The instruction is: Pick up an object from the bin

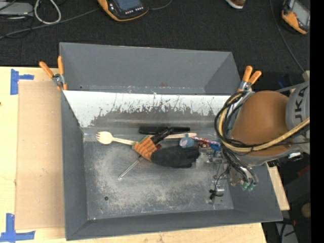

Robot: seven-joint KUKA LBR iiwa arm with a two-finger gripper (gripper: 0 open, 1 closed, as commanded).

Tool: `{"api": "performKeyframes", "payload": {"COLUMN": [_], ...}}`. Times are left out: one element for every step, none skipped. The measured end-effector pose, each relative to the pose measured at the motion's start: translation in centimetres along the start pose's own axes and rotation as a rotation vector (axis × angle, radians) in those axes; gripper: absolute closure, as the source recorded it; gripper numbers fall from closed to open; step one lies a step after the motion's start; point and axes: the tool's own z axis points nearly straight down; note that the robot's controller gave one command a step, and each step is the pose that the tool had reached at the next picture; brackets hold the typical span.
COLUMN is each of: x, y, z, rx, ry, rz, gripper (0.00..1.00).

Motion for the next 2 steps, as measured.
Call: {"api": "performKeyframes", "payload": {"x": [-0.2, -0.6], "y": [0.0, 1.1], "z": [-0.4, -2.7], "rx": [0.001, 0.000], "ry": [-0.008, -0.005], "rz": [-0.002, 0.009], "gripper": [0.00, 0.00]}}
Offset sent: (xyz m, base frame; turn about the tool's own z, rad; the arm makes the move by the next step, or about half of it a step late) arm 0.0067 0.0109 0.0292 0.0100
